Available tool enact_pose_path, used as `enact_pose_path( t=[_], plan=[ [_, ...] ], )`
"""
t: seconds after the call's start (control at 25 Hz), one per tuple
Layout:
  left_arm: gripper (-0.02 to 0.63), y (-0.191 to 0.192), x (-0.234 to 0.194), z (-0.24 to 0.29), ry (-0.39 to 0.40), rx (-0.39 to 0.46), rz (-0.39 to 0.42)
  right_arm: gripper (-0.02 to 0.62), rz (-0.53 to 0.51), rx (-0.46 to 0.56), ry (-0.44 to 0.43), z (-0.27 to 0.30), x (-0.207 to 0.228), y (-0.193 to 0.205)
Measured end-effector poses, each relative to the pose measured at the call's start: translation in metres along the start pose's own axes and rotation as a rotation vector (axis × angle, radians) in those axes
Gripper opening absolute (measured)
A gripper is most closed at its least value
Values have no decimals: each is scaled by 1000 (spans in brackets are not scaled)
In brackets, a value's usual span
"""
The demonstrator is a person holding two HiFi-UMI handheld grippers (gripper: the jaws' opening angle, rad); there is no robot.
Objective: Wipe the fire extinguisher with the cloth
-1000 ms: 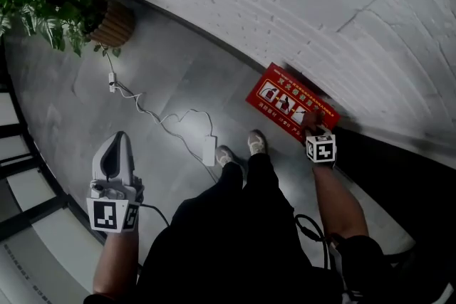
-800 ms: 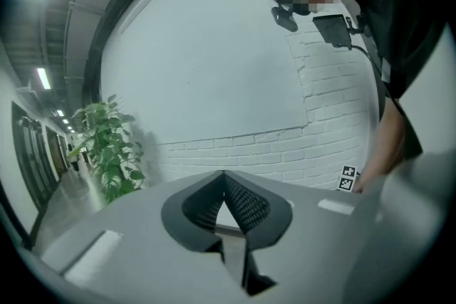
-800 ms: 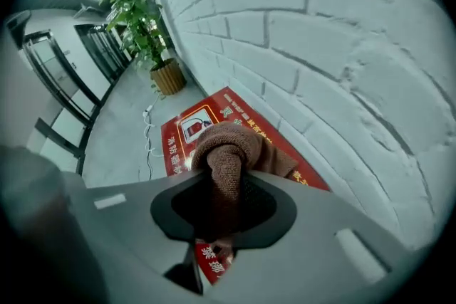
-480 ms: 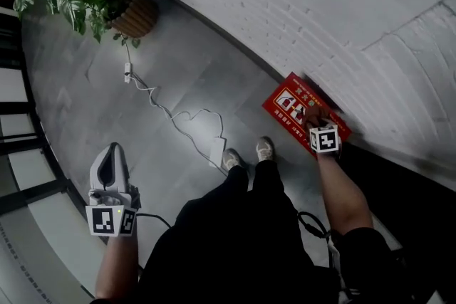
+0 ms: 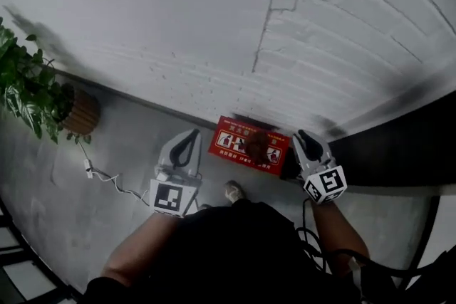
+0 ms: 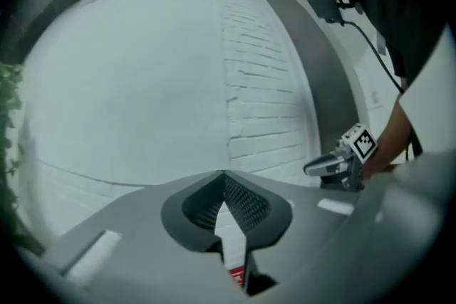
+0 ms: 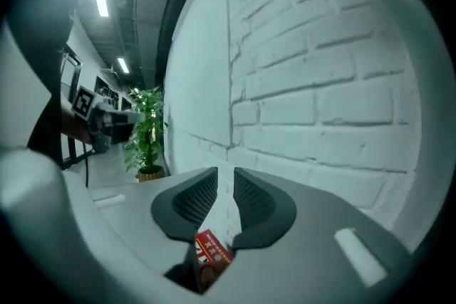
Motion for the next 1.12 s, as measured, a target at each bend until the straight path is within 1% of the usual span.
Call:
enact_pose_path(
  t=[0.04, 0.08, 0.12, 0.16, 0.2, 0.28, 0.36, 0.44, 0.52, 0.6, 0.72, 0.84, 0.92, 1.0, 1.12],
  plan=[
    [-2, 10, 23, 13, 71, -22, 32, 61, -1, -5, 26, -7, 1, 2],
    [-2, 19, 44, 24, 127, -38, 56, 1, 29, -19, 65, -14, 7, 11],
    [-2, 21, 60, 30, 168, -33, 66, 2, 80, -25, 108, -21, 13, 22],
    [-2, 15, 71, 32, 199, -5, 71, 2, 124, -21, 149, -28, 16, 31],
    [-2, 5, 79, 32, 227, 38, 81, 2, 140, -15, 181, -35, 17, 35],
    [-2, -17, 85, 30, 261, 114, 104, 2, 117, -20, 218, -44, 13, 38],
    [-2, -23, 80, 31, 253, 121, 93, 2, 96, -29, 237, -48, 8, 39],
    [-2, -17, 76, 33, 248, 88, 93, 2, 90, -38, 257, -48, 6, 41],
    [-2, -7, 76, 32, 264, 53, 113, 2, 102, -50, 278, -49, 7, 44],
    [-2, -3, 73, 30, 271, 38, 123, 2, 115, -57, 294, -51, 10, 48],
    [-2, -2, 63, 29, 241, 21, 108, 2, 118, -64, 302, -51, 14, 52],
    [-2, 1, 54, 29, 220, 8, 109, 2, 151, -47, 308, -50, 19, 54],
    [-2, 6, 48, 27, 207, -11, 112, 2, 159, -62, 316, -50, 23, 59],
    [-2, 13, 42, 27, 192, -39, 113, 2, 127, -96, 316, -49, 26, 62],
    [-2, 17, 33, 33, 162, -57, 103, 2, 76, -124, 305, -45, 31, 58]
  ],
)
Point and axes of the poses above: the fingertips, and each gripper's own axes: z forward along the fingers, x to its right, y out of its underside, the point moved 1 cm from there along -z, backward along the fingers, and after that the axes turned 14 degrees about -y, right-handed, at the moved point
